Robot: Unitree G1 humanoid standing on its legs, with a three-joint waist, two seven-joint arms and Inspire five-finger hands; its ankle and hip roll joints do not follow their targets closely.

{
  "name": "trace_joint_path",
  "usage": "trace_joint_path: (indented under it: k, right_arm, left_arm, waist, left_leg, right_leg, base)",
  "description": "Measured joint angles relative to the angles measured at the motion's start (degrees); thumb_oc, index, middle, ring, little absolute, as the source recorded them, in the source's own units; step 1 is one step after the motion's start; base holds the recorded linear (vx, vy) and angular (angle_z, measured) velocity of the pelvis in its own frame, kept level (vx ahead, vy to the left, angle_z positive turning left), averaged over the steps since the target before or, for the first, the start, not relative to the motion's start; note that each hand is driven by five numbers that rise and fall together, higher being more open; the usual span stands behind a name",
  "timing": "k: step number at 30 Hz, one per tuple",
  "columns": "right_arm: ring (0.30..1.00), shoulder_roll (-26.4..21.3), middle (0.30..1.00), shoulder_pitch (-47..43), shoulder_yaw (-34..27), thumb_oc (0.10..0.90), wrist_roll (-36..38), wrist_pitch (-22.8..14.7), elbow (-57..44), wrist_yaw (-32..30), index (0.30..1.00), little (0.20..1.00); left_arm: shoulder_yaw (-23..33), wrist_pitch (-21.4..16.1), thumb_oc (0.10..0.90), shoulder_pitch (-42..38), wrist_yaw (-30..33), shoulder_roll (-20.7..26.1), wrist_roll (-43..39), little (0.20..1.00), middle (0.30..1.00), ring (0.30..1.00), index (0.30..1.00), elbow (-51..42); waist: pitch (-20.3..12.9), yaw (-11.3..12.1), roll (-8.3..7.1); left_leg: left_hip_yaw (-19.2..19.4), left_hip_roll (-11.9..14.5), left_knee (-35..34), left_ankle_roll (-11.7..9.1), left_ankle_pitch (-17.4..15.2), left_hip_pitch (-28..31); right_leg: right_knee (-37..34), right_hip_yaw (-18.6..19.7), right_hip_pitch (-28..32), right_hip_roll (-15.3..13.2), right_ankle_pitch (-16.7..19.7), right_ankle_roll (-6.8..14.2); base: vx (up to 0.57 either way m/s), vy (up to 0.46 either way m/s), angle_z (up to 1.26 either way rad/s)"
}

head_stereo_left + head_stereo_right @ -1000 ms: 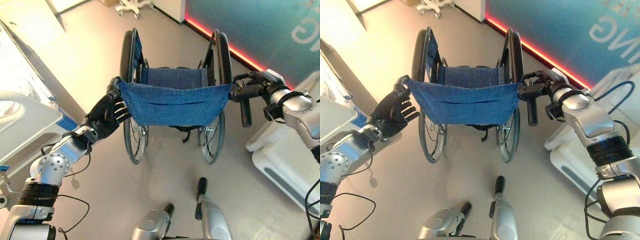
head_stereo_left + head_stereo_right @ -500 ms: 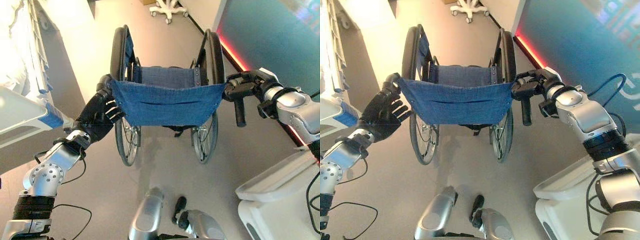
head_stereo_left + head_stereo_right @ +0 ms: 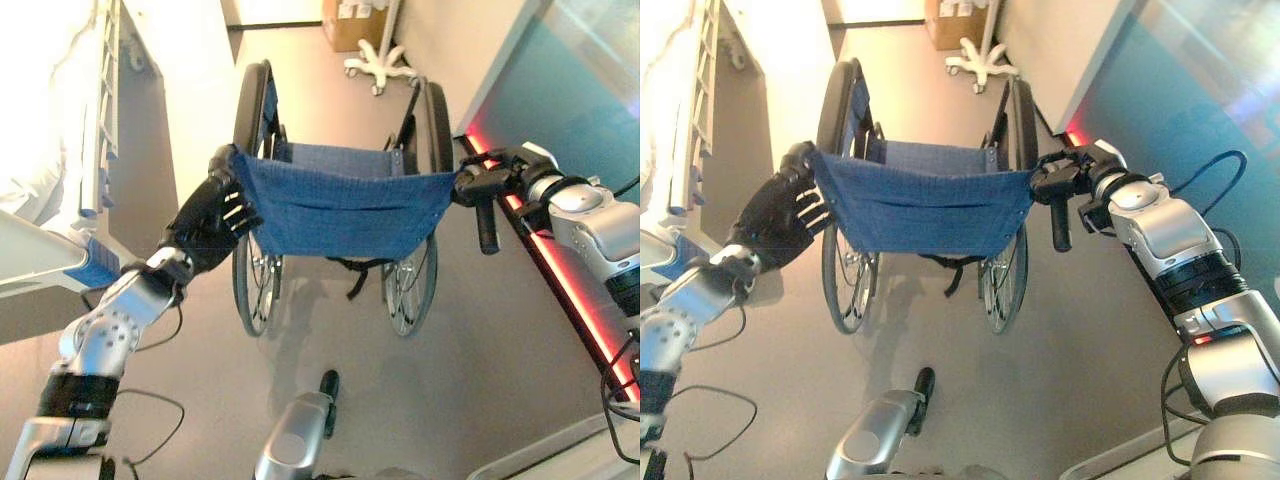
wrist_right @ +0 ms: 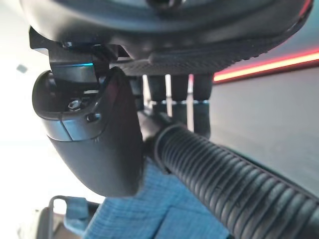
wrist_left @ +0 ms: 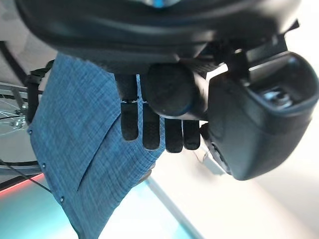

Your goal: Push the wheelchair next to the bed

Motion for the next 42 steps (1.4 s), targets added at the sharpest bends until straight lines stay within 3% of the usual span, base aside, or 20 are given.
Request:
trace_joint_path:
  k: [1, 2, 7, 10, 12, 14, 15, 16, 21, 24, 27, 30, 32, 33, 34, 35, 36, 38, 40, 42]
  right_arm:
    - [0.300, 0.25, 0.300, -0.10, 0.03, 0.400, 0.05, -0.48, 0.08, 0.00, 0.300, 0.300]
    - [0.300, 0.32, 0.300, -0.12, -0.08, 0.400, 0.09, -1.01, 0.08, 0.00, 0.300, 0.300]
    - [0.300, -0.20, 0.300, -0.15, -2.10, 0.400, -0.09, -2.91, -2.04, 0.01, 0.300, 0.300]
    - [0.300, -1.33, 0.300, -1.29, -2.00, 0.400, -0.06, -3.95, -2.71, 0.05, 0.300, 0.300]
    - [0.300, -1.72, 0.300, -2.85, -1.69, 0.400, 0.05, -3.94, -2.65, 0.21, 0.300, 0.300]
    - [0.300, -1.66, 0.300, -2.91, 0.01, 0.400, 0.21, -3.10, -1.55, 0.20, 0.300, 0.300]
    - [0.300, -1.67, 0.300, -2.88, 0.38, 0.400, 0.20, -2.52, -1.37, 0.20, 0.300, 0.300]
    - [0.300, -1.56, 0.300, -2.90, 0.13, 0.400, 0.28, -2.30, -1.25, 0.20, 0.300, 0.300]
    - [0.300, -2.94, 0.300, -3.45, 0.21, 0.400, 1.06, 0.11, -1.58, -0.43, 0.300, 0.300]
    - [0.300, -3.72, 0.300, -4.16, 0.32, 0.400, 3.84, 0.38, -3.50, 0.12, 0.300, 0.300]
    - [0.300, -2.25, 0.300, -5.62, 1.32, 0.400, 3.14, 0.48, -3.12, -0.16, 0.300, 0.300]
    - [0.300, -2.07, 0.300, -5.76, 5.16, 0.400, 2.60, 0.61, -2.87, -0.18, 0.300, 0.300]
    - [0.300, -1.41, 0.300, -5.93, 4.96, 0.400, 2.60, 0.46, -3.39, 0.09, 0.300, 0.300]
    - [0.300, -0.88, 0.300, -6.24, 5.10, 0.400, 2.59, -0.06, -4.13, 0.16, 0.300, 0.300]
    - [0.300, -0.81, 0.300, -7.23, 6.88, 0.400, 2.65, -0.11, -4.45, 0.53, 0.300, 0.300]
    - [0.300, -1.35, 0.300, -8.35, 8.77, 0.400, 2.51, 0.18, -4.41, 0.90, 0.300, 0.300]
    - [0.300, -1.13, 0.300, -8.39, 9.13, 0.400, 2.20, 0.23, -4.25, 0.55, 0.300, 0.300]
    - [0.300, -0.83, 0.300, -9.94, 9.10, 0.400, 1.48, 0.23, -4.19, 0.50, 0.300, 0.300]
    - [0.300, 0.88, 0.300, -10.77, 9.02, 0.400, 0.07, 0.45, -2.57, 0.50, 0.300, 0.300]
    - [0.300, 2.03, 0.300, -9.34, 9.00, 0.400, -0.04, 1.63, -1.02, 0.54, 0.300, 0.300]
  left_arm:
    - [0.00, 0.00, 0.400, -0.25, -0.58, 0.30, -0.01, 0.300, 0.300, 0.300, 0.300, 0.79]
    - [0.00, 0.00, 0.400, -0.26, -0.64, 0.50, 0.00, 0.300, 0.300, 0.300, 0.300, 0.86]
    - [0.16, -0.02, 0.400, -0.28, -0.75, 2.43, -0.08, 0.300, 0.300, 0.300, 0.300, 0.89]
    - [0.66, -0.62, 0.400, -1.32, -0.89, 1.69, -0.26, 0.300, 0.300, 0.300, 0.300, 2.05]
    - [0.68, -1.35, 0.400, -2.36, -0.88, 1.67, -0.23, 0.300, 0.300, 0.300, 0.300, 2.66]
    - [-1.88, -1.40, 0.400, -4.44, -0.82, 2.52, -0.01, 0.300, 0.300, 0.300, 0.300, 5.08]
    - [-2.27, -1.42, 0.400, -4.39, -0.70, 2.05, 0.01, 0.300, 0.300, 0.300, 0.300, 5.35]
    - [-2.46, -1.42, 0.400, -4.57, -0.65, 2.96, -0.06, 0.300, 0.300, 0.300, 0.300, 4.43]
    - [-3.21, -0.71, 0.400, -5.32, -0.24, 2.68, 0.03, 0.300, 0.300, 0.300, 0.300, 3.23]
    - [-0.68, -0.78, 0.400, -4.40, -0.41, 3.66, 0.01, 0.300, 0.300, 0.300, 0.300, 3.03]
    - [1.22, -0.84, 0.400, -2.95, 0.69, 3.32, 0.08, 0.300, 0.300, 0.300, 0.300, 2.29]
    - [1.90, -1.06, 0.400, 1.08, 0.95, 2.77, 0.09, 0.300, 0.300, 0.300, 0.300, 0.16]
    - [3.54, -1.26, 0.400, 4.39, 1.51, 2.42, 0.22, 0.300, 0.300, 0.300, 0.300, -1.37]
    - [4.82, -1.37, 0.400, 5.25, 1.50, 2.15, 0.29, 0.300, 0.300, 0.300, 0.300, -1.15]
    - [5.69, -1.38, 0.400, 5.30, 1.51, 2.22, 0.42, 0.300, 0.300, 0.300, 0.300, 0.21]
    - [6.15, -1.45, 0.400, 5.51, 1.53, 0.98, 0.85, 0.300, 0.300, 0.300, 0.300, 0.50]
    - [6.58, -1.69, 0.400, 5.66, 1.54, -0.35, 0.90, 0.300, 0.300, 0.300, 0.300, 0.12]
    - [7.11, -3.24, 0.400, 5.18, 0.95, -0.11, 0.85, 0.300, 0.300, 0.300, 0.300, -0.04]
    - [7.17, -3.12, 0.400, 5.10, 0.97, 0.15, 0.89, 0.300, 0.300, 0.300, 0.300, 0.02]
    - [5.57, -3.15, 0.400, 5.58, 0.84, -0.25, 0.85, 0.300, 0.300, 0.300, 0.300, 0.60]
  waist:
    - [0.34, 0.05, -0.70]
    - [0.69, 0.06, -1.19]
    - [4.29, 0.65, 4.66]
    - [5.04, -0.91, 6.28]
    - [5.44, -2.37, 7.75]
    - [5.50, -3.85, 3.82]
    - [5.45, -3.87, 3.77]
    - [5.20, -4.27, 4.48]
    - [5.59, -5.40, 4.64]
    - [5.43, -5.04, 3.03]
    - [6.02, -4.47, 2.59]
    - [6.19, -1.80, 2.09]
    - [6.27, -2.48, 2.88]
    - [6.28, -2.32, 3.98]
    - [6.07, -1.69, 1.84]
    - [6.40, -1.72, 2.99]
    - [5.76, -0.83, 3.81]
    - [5.52, 0.56, 3.36]
    - [5.68, 0.77, 3.64]
    - [4.93, 1.07, 4.58]
  left_leg:
    - [-0.39, -0.91, 0.89, -0.18, -1.80, 1.03]
    - [-2.59, -1.82, 0.43, 0.19, -2.59, 2.32]
    - [-16.17, 2.36, -8.75, -1.98, -1.33, 12.67]
    - [-20.72, 3.33, -6.59, -2.52, -2.58, 12.48]
    - [-26.44, 4.64, -3.90, -5.85, -6.23, 12.64]
    - [-20.72, 1.29, 1.64, -10.91, -9.01, 12.02]
    - [-20.21, 1.91, 2.99, -12.94, -11.19, 12.10]
    - [-20.01, 5.94, 1.76, -13.01, -11.47, 11.60]
    - [-22.24, 8.91, 0.15, -13.94, -7.71, 14.22]
    - [-21.90, 9.70, 1.68, -15.59, -8.71, 13.62]
    - [-21.00, 10.51, 10.24, -21.13, -5.59, 10.70]
    - [-18.50, 9.86, 14.35, -16.58, -2.13, 7.22]
    - [-19.94, 9.94, 18.74, -16.57, 4.40, 5.89]
    - [-20.42, 11.47, 20.81, -16.58, 4.40, 5.02]
    - [-18.94, 9.43, 27.04, -18.02, 3.19, 2.70]
    - [-17.58, 10.02, 30.31, -18.49, 0.45, 2.24]
    - [-18.93, 10.17, 29.66, -18.68, -4.04, -0.14]
    - [-15.82, 9.57, 18.58, -18.10, -3.58, -3.00]
    - [-9.43, 7.31, 4.85, -15.85, -1.93, -2.32]
    - [-3.63, 6.09, -5.96, -15.89, 5.66, 0.64]
  right_leg:
    - [7.56, 2.73, -1.66, -0.48, 4.40, 5.14]
    - [13.15, 5.03, -3.68, -0.71, 5.46, 5.68]
    - [12.65, 8.10, -16.56, 1.91, -4.12, -9.67]
    - [2.69, 11.17, -24.92, -0.11, -3.73, -9.69]
    - [-8.63, 14.57, -28.07, -1.14, 2.41, -6.15]
    - [-20.19, 13.90, -20.94, -9.30, 19.05, -3.65]
    - [-20.27, 12.34, -19.30, -9.82, 17.09, -1.26]
    - [-19.65, 11.22, -18.28, -6.89, 15.66, -2.66]
    - [-0.54, 10.82, -23.62, -6.49, 11.05, -4.58]
    - [-20.01, 9.53, -16.56, -4.54, 12.24, -5.05]
    - [-21.47, 7.61, -13.48, -2.32, 12.43, -7.18]
    - [-19.87, 7.55, -9.41, -0.86, 10.79, -9.84]
    - [2.10, 6.92, -23.29, -1.02, 8.12, -12.45]
    - [-2.77, 6.94, -23.89, 0.88, 6.21, -15.06]
    - [-21.52, 6.14, -19.51, -0.15, 16.59, -16.67]
    - [-23.74, 5.10, -16.12, -0.53, 17.00, -12.95]
    - [-23.87, 1.29, -15.33, 1.03, 14.94, -13.95]
    - [-24.94, -3.60, -15.10, 1.65, 14.02, -14.73]
    - [-26.67, -6.91, -11.85, 1.68, 12.95, -14.21]
    - [-27.83, -11.51, -6.55, 2.70, 9.70, -12.52]
  base:
    - [0.43, 0.028, 0.28]
    - [0.26, 0.008, 0.11]
    - [0.30, -0.047, 0.06]
    - [0.26, -0.139, 0.54]
    - [0.29, -0.243, 0.73]
    - [0.36, -0.341, 1.09]
    - [0.41, -0.406, 0.91]
    - [0.37, -0.383, 0.58]
    - [0.41, -0.320, 0.72]
    - [0.37, -0.322, 0.36]
    - [0.29, -0.349, 0.35]
    - [0.24, -0.282, -0.07]
    - [0.26, -0.274, -0.06]
    - [0.22, -0.179, 0.30]
    - [0.16, -0.089, 0.35]
    - [0.27, -0.103, 0.29]
    - [0.29, -0.072, 0.08]
    - [0.28, -0.051, -0.11]
    - [0.29, -0.047, 0.11]
    - [0.35, -0.072, 0.24]
